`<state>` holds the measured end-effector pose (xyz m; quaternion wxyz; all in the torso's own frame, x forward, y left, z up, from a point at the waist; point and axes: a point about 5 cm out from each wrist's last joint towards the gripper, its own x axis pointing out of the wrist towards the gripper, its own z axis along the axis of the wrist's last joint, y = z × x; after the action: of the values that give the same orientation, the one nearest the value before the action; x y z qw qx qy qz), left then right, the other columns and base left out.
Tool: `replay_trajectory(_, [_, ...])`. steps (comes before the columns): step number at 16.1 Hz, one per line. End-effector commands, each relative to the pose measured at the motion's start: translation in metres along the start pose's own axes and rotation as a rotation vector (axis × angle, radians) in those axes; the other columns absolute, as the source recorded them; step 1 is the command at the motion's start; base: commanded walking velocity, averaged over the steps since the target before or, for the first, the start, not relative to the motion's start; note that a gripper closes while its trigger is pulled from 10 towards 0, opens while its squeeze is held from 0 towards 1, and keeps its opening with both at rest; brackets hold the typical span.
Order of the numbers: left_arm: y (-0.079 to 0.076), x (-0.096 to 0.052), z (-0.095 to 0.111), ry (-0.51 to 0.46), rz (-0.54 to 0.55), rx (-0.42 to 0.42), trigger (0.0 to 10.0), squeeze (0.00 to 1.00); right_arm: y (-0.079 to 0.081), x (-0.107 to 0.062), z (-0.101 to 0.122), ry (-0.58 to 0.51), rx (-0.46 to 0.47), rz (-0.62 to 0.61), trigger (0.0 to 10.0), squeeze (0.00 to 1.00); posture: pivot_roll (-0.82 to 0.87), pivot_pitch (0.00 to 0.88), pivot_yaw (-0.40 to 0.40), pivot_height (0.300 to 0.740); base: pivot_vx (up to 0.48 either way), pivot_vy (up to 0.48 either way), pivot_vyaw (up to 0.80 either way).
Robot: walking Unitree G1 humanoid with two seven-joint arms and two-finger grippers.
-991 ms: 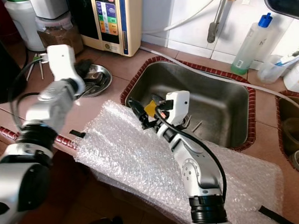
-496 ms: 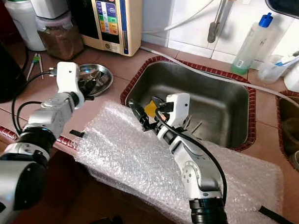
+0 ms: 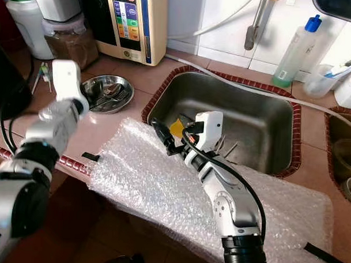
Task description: Kitchen organization
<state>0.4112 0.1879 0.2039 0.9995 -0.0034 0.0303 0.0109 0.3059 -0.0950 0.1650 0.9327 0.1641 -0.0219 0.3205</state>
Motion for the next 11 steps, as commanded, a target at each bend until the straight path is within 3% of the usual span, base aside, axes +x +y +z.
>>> replay_trajectory(1, [0.006, 0.000, 0.000, 0.012, 0.021, 0.019, 10.0, 1.00, 0.002, -0.001, 0.003, -0.008, -0.013, 0.003, 10.0, 0.00, -0.05, 0.099, 0.051, 0.740, 0.000, 0.000, 0.00])
replay_trajectory(3, [0.006, 0.000, -0.013, 0.098, -0.030, 0.055, 10.0, 1.00, 0.003, 0.000, 0.003, -0.010, -0.013, 0.003, 10.0, 0.00, -0.06, 0.098, 0.055, 0.740, 0.000, 0.000, 0.00])
replay_trajectory(4, [0.003, -0.001, -0.021, 0.149, -0.068, 0.087, 10.0, 0.00, 0.003, -0.001, 0.003, -0.010, -0.012, 0.004, 10.0, 0.00, -0.06, 0.097, 0.057, 0.740, 0.000, 0.000, 0.00])
replay_trajectory(7, [0.002, -0.004, -0.033, 0.222, -0.111, 0.079, 10.0, 0.00, 0.006, -0.003, 0.007, -0.019, 0.002, 0.056, 10.0, 0.00, -0.06, 0.094, 0.063, 0.740, 0.000, 0.000, 0.00])
replay_trajectory(8, [0.002, -0.004, -0.035, 0.237, -0.120, 0.070, 8.8, 0.00, 0.006, -0.003, 0.008, -0.021, 0.003, 0.064, 10.0, 0.00, -0.06, 0.093, 0.063, 0.740, 0.000, 0.000, 0.00])
replay_trajectory(9, [0.003, -0.005, -0.037, 0.247, -0.122, 0.072, 3.9, 0.00, 0.006, -0.003, 0.009, -0.021, 0.000, 0.066, 10.0, 0.00, -0.06, 0.093, 0.063, 0.740, 0.000, 0.000, 0.00])
replay_trajectory(10, [0.004, -0.005, -0.038, 0.256, -0.125, 0.069, 0.0, 0.00, 0.005, -0.003, 0.009, -0.021, -0.002, 0.065, 10.0, 0.00, -0.05, 0.092, 0.063, 0.740, 0.000, 0.000, 0.00])
replay_trajectory(11, [0.005, -0.005, -0.039, 0.264, -0.135, 0.063, 0.0, 0.00, 0.005, -0.003, 0.009, -0.020, -0.004, 0.065, 10.0, 0.00, -0.05, 0.092, 0.063, 0.740, 0.000, 0.000, 0.00])
